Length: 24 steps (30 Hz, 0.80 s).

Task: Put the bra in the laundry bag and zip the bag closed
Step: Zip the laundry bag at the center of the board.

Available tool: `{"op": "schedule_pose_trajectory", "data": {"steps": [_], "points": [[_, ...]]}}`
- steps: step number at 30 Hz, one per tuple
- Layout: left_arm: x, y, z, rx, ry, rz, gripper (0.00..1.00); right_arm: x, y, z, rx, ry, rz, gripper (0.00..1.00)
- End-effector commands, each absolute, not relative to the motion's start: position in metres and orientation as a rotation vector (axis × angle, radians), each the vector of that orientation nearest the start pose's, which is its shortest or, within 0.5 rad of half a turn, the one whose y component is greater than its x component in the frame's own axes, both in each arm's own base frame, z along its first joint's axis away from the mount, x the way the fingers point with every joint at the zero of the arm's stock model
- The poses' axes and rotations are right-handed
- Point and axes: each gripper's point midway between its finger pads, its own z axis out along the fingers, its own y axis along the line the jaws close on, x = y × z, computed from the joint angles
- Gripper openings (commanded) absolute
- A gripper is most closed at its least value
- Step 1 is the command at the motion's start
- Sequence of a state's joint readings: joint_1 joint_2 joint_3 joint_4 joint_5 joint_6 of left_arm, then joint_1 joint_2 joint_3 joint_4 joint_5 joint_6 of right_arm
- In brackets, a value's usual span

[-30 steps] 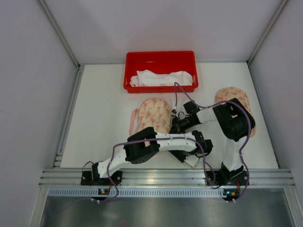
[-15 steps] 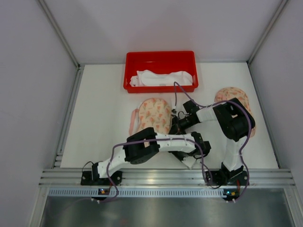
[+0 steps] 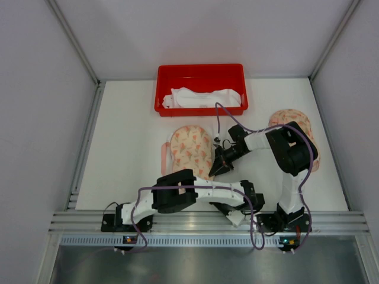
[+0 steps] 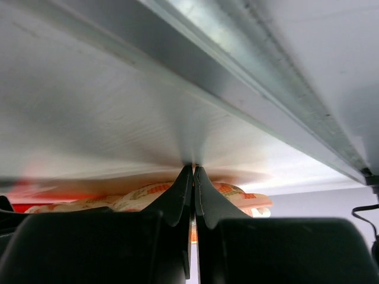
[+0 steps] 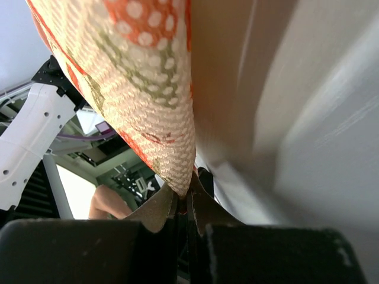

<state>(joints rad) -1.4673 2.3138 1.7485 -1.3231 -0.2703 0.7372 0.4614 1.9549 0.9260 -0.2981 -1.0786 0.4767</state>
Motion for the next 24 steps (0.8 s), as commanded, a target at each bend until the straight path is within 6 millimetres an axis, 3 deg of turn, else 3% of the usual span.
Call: {"op": "schedule_pose_trajectory", "data": {"steps": [1, 4, 6, 11, 12, 17, 21, 22, 23, 24], "points": [[0.078, -0.322, 0.037, -2.597, -1.327, -0.353, 0.00, 0.211, 0.278, 0.038, -0.245, 2.878, 1.704, 0.00], [0.070, -0.327, 0.043, -2.603, -1.395, -0.273, 0.00, 0.215, 0.276, 0.040, -0.286, 2.862, 1.693, 0.00], [0.073, -0.341, 0.045, -2.656, -1.480, -0.242, 0.00, 0.219, 0.277, 0.043, -0.313, 2.850, 1.693, 0.01], [0.110, -0.370, 0.049, -2.695, -1.700, -0.279, 0.00, 0.206, 0.270, 0.054, -0.363, 2.892, 1.721, 0.56], [0.117, -0.374, 0.046, -2.687, -1.725, -0.285, 0.00, 0.203, 0.268, 0.055, -0.370, 2.897, 1.723, 0.60], [0.157, -0.387, 0.052, -2.713, -1.815, -0.343, 0.00, 0.185, 0.260, 0.062, -0.402, 2.912, 1.753, 0.63], [0.170, -0.391, 0.053, -2.731, -1.835, -0.367, 0.00, 0.179, 0.260, 0.065, -0.399, 2.906, 1.812, 0.59], [0.171, -0.392, 0.055, -2.738, -1.843, -0.362, 0.00, 0.179, 0.260, 0.063, -0.395, 2.909, 1.815, 0.55], [0.170, -0.393, 0.055, -2.738, -1.839, -0.346, 0.00, 0.180, 0.261, 0.063, -0.394, 2.906, 1.815, 0.37], [0.168, -0.393, 0.055, -2.738, -1.838, -0.338, 0.00, 0.182, 0.261, 0.062, -0.394, 2.909, 1.805, 0.25]]}}
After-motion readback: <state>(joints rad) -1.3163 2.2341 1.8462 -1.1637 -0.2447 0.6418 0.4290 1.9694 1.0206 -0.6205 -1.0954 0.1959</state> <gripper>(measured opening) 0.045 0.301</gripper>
